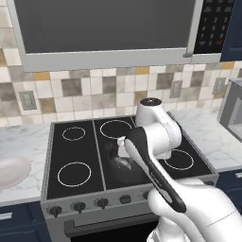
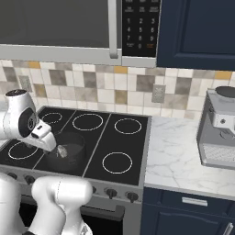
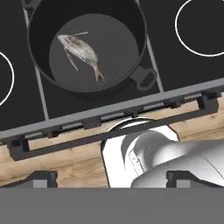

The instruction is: Retrieve the frozen meat and place it in the pot on a burner. Then turn the burner on.

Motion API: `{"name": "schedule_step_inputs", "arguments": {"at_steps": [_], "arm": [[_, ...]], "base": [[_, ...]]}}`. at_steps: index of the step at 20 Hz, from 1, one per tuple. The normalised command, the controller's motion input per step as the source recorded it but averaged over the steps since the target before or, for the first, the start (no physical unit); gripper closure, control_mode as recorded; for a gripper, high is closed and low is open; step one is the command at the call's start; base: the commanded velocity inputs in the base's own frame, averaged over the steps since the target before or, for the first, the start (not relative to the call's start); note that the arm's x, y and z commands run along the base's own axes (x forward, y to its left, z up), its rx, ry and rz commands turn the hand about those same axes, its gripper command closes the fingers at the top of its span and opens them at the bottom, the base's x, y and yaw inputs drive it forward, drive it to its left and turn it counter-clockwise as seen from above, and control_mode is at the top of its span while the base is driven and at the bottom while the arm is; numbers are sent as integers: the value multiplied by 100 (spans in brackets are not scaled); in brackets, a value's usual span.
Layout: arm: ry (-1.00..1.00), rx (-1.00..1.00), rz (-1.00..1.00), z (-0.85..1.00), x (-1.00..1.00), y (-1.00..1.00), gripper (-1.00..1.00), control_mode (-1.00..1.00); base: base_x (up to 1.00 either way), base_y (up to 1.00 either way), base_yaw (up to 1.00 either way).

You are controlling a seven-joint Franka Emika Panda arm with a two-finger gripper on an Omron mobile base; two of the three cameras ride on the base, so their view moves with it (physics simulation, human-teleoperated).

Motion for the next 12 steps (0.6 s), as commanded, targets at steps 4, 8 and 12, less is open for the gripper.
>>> {"name": "schedule_step_inputs", "arguments": {"at_steps": [4,8,12], "arm": [[-15,0,-2,4,-60,-1,-100,-100],[-7,-1,-3,0,-54,-3,-100,-100],[-8,-1,-2,0,-56,-1,-100,-100]], "base": [[0,0,0],[0,0,0],[0,0,0]]}}
